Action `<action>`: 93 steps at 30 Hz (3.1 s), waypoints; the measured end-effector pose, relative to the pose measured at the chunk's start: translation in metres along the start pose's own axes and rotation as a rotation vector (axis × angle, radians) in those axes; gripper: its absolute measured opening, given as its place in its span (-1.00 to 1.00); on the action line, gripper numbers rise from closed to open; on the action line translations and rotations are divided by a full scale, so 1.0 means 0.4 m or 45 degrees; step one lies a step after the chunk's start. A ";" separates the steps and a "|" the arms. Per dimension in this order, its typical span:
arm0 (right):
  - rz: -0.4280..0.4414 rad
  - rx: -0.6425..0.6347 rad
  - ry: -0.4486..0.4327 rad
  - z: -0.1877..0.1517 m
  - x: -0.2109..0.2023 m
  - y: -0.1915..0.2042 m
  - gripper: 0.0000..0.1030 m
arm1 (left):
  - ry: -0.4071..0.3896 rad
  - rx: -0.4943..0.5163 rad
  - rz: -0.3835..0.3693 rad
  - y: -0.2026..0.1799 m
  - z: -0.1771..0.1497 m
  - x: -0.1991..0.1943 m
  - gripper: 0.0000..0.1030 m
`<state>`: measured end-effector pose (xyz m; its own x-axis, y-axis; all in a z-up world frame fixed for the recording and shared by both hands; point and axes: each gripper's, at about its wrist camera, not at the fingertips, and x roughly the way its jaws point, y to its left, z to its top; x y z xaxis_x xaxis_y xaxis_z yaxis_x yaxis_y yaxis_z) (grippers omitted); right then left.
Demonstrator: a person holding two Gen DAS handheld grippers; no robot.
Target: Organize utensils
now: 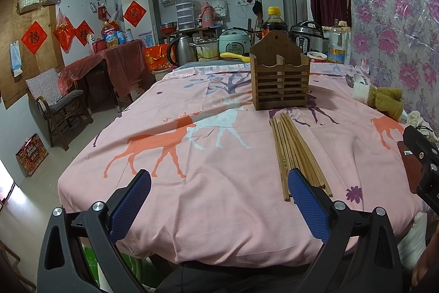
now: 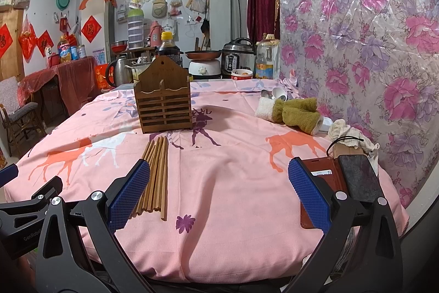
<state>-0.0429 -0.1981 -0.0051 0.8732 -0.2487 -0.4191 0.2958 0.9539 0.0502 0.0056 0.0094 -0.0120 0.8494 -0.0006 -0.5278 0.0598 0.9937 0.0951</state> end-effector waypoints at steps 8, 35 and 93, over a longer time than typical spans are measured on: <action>0.000 0.002 0.005 -0.002 -0.001 0.000 0.87 | 0.008 0.001 -0.003 -0.004 -0.021 0.005 0.89; 0.097 0.116 0.385 -0.060 0.183 -0.067 0.87 | 0.350 -0.021 -0.172 0.013 -0.067 0.176 0.89; 0.098 0.092 0.400 -0.077 0.211 -0.071 0.87 | 0.312 0.241 -0.205 -0.118 -0.041 0.337 0.90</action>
<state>0.0106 -0.2410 -0.0698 0.7350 -0.1020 -0.6703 0.2703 0.9508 0.1516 0.1087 -0.0359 -0.1014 0.6713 -0.1062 -0.7335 0.2990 0.9444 0.1369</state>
